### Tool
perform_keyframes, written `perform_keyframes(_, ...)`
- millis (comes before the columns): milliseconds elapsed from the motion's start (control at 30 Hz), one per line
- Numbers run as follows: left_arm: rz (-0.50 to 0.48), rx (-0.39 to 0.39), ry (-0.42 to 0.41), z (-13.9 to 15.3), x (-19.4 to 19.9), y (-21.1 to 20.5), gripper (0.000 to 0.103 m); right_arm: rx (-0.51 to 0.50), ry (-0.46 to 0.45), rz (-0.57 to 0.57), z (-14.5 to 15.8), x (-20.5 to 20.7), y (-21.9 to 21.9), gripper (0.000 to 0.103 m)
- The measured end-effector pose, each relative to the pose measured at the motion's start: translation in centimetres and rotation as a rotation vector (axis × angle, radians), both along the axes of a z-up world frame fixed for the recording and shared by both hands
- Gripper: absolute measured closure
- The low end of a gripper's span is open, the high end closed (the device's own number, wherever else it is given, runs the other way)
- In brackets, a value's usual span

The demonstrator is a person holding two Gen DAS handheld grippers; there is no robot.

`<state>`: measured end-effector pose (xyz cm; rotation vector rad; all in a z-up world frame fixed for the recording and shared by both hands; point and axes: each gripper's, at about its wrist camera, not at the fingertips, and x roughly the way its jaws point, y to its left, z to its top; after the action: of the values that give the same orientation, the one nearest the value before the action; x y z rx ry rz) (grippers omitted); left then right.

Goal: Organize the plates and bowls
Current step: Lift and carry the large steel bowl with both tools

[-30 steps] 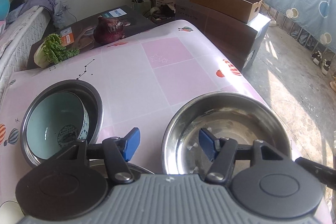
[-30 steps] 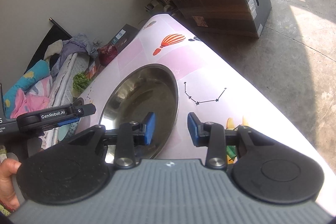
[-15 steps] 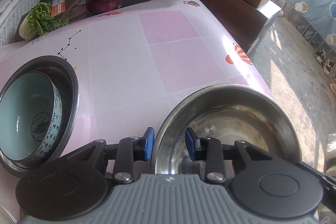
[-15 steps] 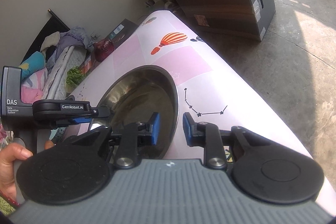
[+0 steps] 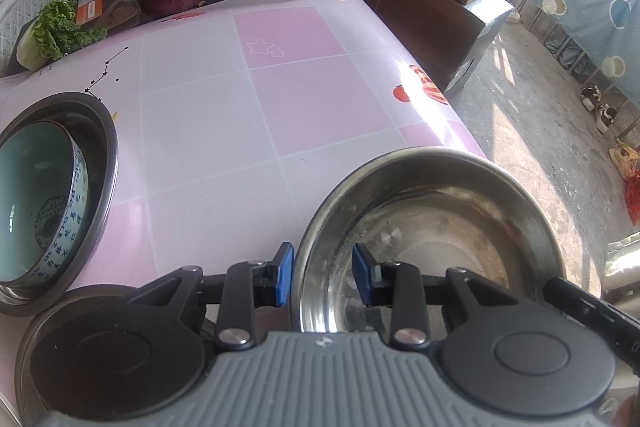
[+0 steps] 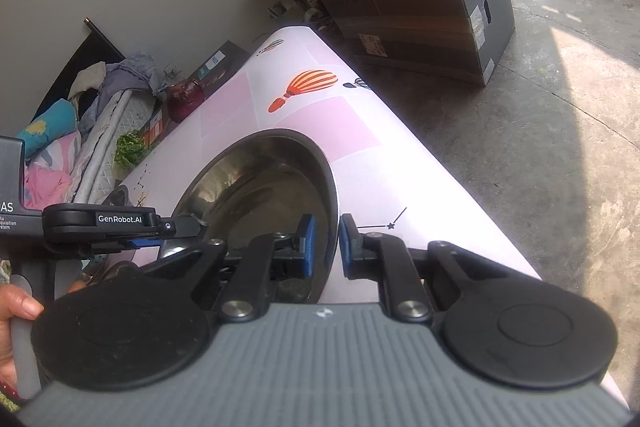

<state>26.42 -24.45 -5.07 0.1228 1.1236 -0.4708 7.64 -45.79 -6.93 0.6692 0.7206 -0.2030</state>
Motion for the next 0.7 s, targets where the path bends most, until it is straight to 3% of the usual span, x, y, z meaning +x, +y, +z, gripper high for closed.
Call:
perform_keyframes(167, -0.053, -0.008, -0.005, -0.1, -1.3, -0.4, 0.07, 0.007, -0.003, -0.025, 0.0, -0.9, -0.9, 0.091)
perform_keyframes(300, -0.072, 0.031, -0.037, -0.4, -1.7, -0.9, 0.073, 0.009, 0.005, -0.027, -0.2, -1.2, -0.9, 0.091)
perform_keyframes(500, -0.065, 0.072, -0.061, -0.8, -1.8, -1.3, 0.081, 0.022, 0.024, -0.023, -0.9, -0.8, -0.6, 0.091)
perform_keyframes(700, -0.057, 0.071, -0.075, -0.7, -2.3, -1.2, 0.083, 0.012, 0.019, -0.013, -0.9, -0.6, -0.3, 0.091)
